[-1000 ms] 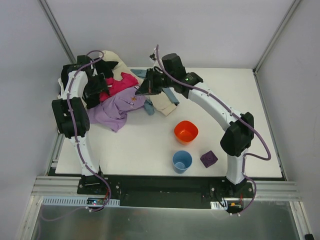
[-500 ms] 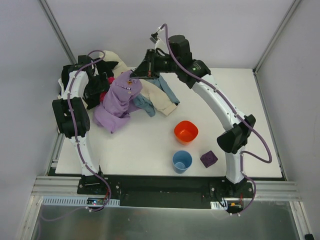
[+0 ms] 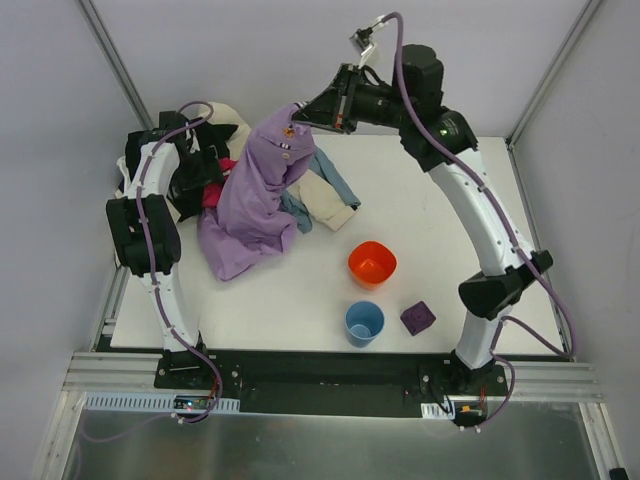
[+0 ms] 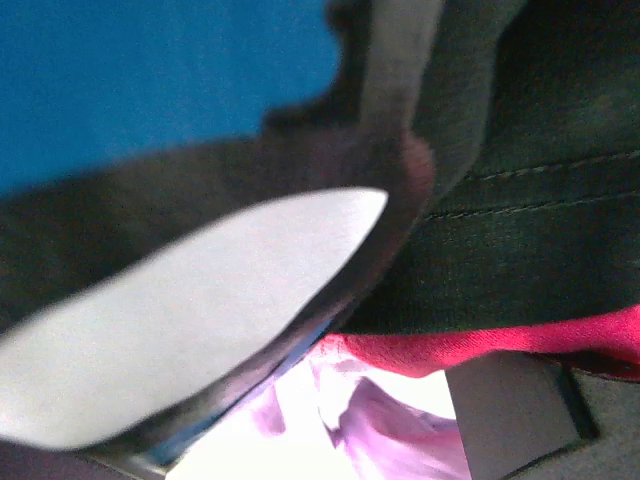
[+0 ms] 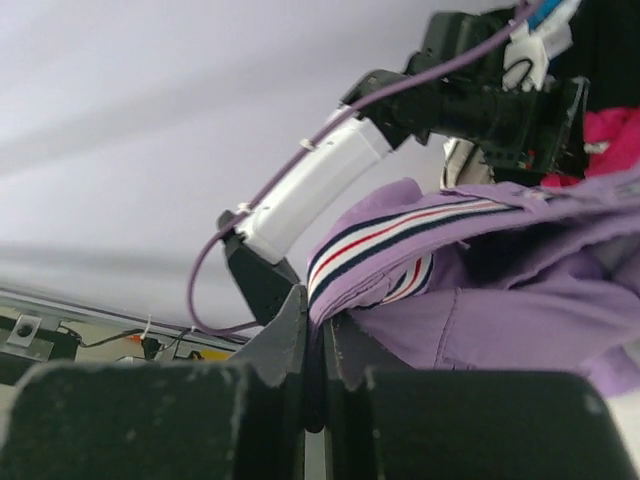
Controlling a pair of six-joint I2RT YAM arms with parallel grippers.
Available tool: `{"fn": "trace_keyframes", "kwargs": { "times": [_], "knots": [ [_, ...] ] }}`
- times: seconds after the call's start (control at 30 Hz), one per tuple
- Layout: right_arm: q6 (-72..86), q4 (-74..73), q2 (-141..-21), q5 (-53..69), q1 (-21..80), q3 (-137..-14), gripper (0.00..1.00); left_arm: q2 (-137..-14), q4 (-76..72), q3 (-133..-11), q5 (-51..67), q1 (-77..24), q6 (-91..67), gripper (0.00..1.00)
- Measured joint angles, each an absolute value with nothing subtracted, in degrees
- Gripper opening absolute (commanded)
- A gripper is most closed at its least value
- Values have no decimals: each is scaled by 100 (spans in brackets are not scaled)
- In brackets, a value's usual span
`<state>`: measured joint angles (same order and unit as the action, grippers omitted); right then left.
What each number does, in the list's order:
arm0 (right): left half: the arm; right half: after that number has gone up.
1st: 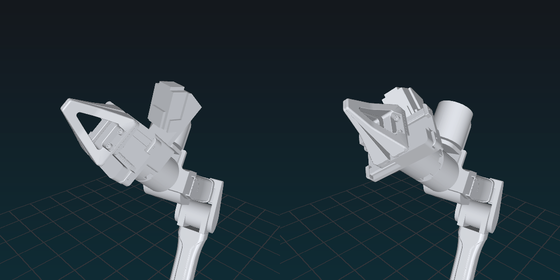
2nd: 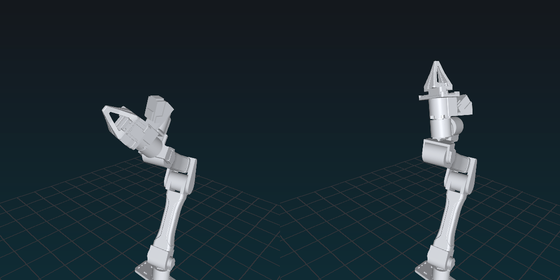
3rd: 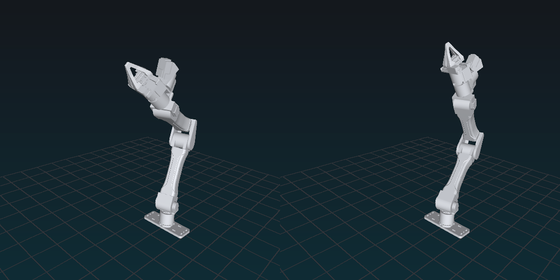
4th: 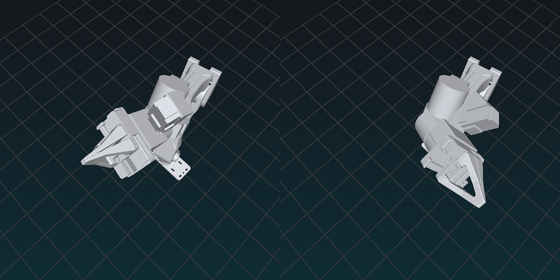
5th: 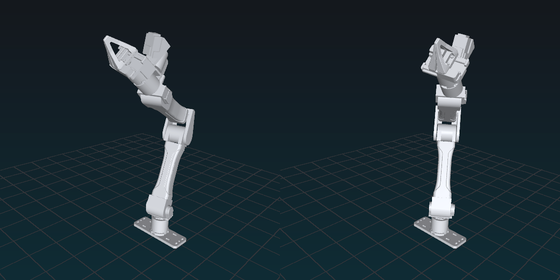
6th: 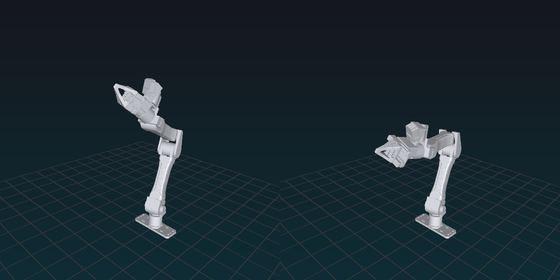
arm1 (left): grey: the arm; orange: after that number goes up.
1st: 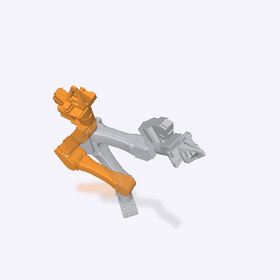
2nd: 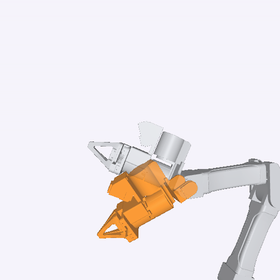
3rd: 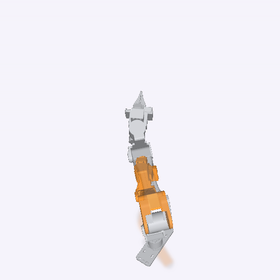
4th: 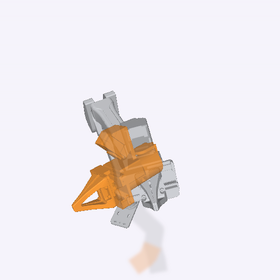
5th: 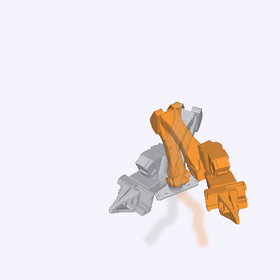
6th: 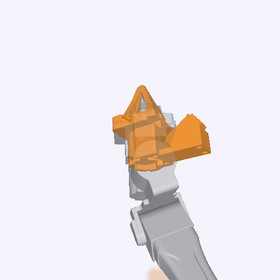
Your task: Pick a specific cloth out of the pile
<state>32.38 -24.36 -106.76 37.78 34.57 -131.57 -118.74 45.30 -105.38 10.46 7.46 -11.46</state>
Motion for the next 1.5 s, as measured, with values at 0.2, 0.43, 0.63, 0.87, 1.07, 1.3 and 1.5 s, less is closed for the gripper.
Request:
{"fn": "trace_keyframes", "kwargs": {
  "times": [0.2, 0.43, 0.63, 0.87, 1.07, 1.3, 1.5],
  "knots": [
    [3277, -2300, -9994, 3804, 3437, -13205, 1, -11721, 4495, -10501, 1100, 746, -1146, 93],
    [3387, -1992, -9642, 3774, 3365, -13572, 1, -11614, 4375, -10475, 1164, 744, -1146, 93],
    [3389, -1946, -9421, 3535, 3020, -13579, 1, -11611, 4370, -10420, 1175, 685, -1142, 93],
    [3420, -1949, -9336, 3341, 2429, -13579, 1, -11614, 4370, -10409, 1173, 631, -1129, 93],
    [3529, -1922, -9306, 3205, 1667, -13581, 1, -11614, 4366, -10407, 1164, 593, -1127, 93],
    [3835, -1809, -9295, 3085, 609, -13581, 1, -11614, 4348, -10363, 1138, 567, -1122, 93],
    [4119, -1625, -9303, 3109, -165, -13616, 1, -11614, 4342, -10335, 1129, 556, -1114, 93]
  ]
}}
